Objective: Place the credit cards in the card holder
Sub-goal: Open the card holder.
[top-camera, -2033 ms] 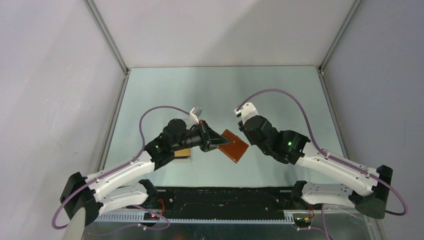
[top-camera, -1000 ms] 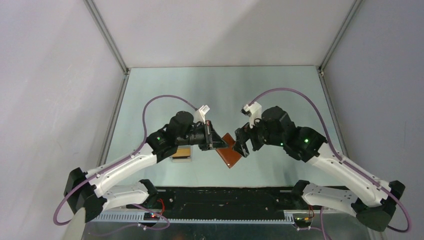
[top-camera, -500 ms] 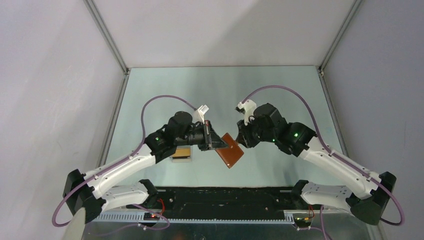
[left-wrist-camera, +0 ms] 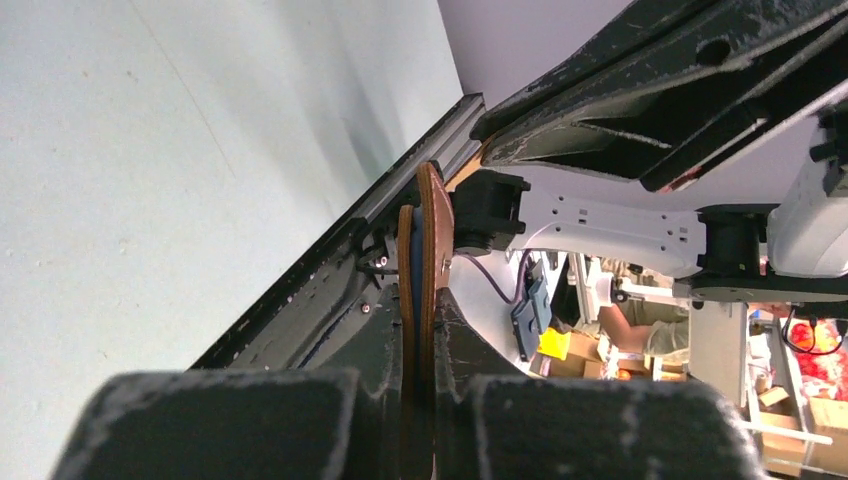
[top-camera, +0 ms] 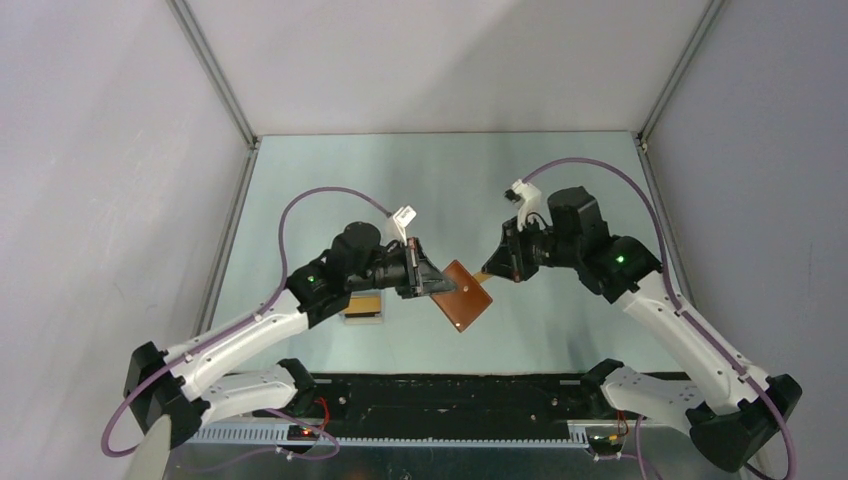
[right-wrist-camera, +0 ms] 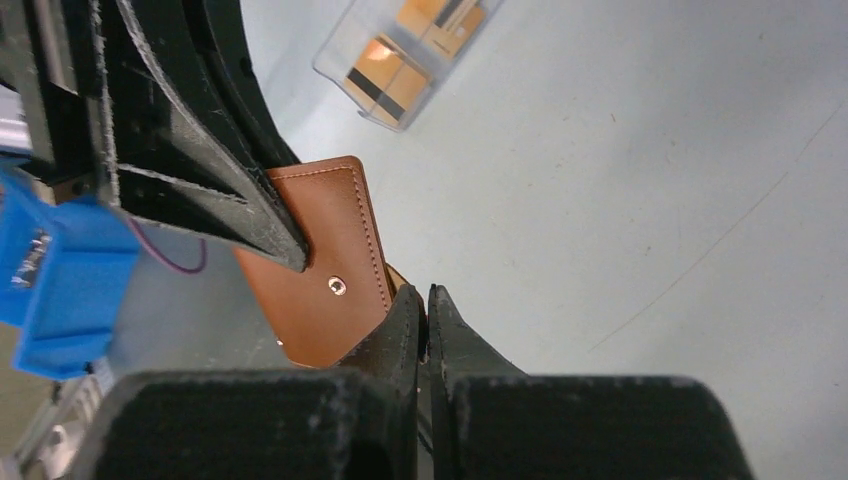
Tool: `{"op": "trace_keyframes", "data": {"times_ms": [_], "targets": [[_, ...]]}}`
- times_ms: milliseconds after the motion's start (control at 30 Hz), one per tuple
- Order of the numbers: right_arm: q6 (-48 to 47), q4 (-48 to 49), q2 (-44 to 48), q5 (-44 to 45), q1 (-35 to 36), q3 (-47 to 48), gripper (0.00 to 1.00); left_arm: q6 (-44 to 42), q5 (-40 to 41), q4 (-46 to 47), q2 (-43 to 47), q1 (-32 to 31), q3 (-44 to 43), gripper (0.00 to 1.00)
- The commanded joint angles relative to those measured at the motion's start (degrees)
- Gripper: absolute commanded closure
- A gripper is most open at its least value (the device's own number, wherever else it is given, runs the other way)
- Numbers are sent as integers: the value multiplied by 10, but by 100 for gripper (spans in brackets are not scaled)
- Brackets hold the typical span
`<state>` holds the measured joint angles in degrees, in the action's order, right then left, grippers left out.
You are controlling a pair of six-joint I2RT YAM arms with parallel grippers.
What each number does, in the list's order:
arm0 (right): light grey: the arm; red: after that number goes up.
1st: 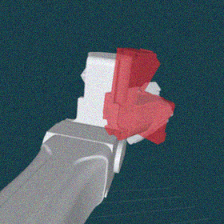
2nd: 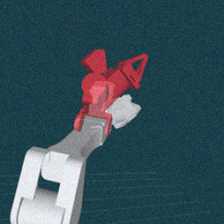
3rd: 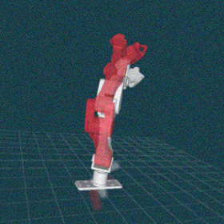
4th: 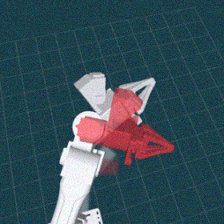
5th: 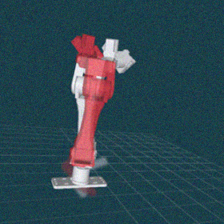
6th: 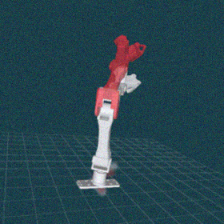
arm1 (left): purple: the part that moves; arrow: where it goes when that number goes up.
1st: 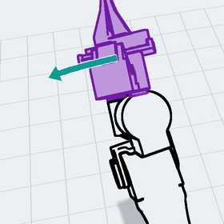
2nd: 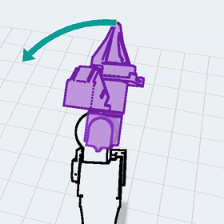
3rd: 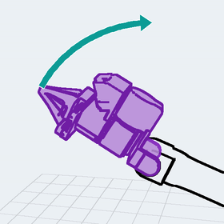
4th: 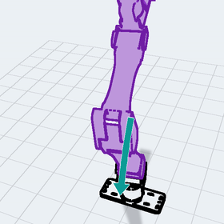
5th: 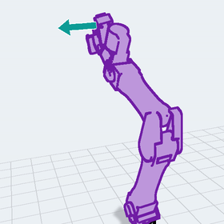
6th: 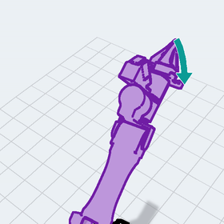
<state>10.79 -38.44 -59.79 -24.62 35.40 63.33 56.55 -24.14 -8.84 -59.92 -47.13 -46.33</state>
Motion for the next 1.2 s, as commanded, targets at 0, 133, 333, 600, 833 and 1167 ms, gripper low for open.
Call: {"op": "trace_keyframes", "data": {"times_ms": [0, 133, 333, 600, 833, 1167], "targets": [[34, 35, 27, -74, -55, 2, 97, -39, 15, 3, 26, -2, -11, 100], [56, 57, 38, -73, -52, -15, 60, -35, 39, 16, 49, -2, -7, 100], [80, 102, 42, -62, -36, -47, 33, -27, 31, 49, 70, -2, -6, 100], [133, 196, 52, -81, -31, -94, 29, -10, 21, 80, 84, -2, 6, 100], [213, 301, 42, -152, -53, -128, 45, -16, 6, 104, 98, -2, 10, 100], [237, 353, 51, -201, -69, -137, 98, -16, 11, 110, 117, -2, 20, 100]]}}
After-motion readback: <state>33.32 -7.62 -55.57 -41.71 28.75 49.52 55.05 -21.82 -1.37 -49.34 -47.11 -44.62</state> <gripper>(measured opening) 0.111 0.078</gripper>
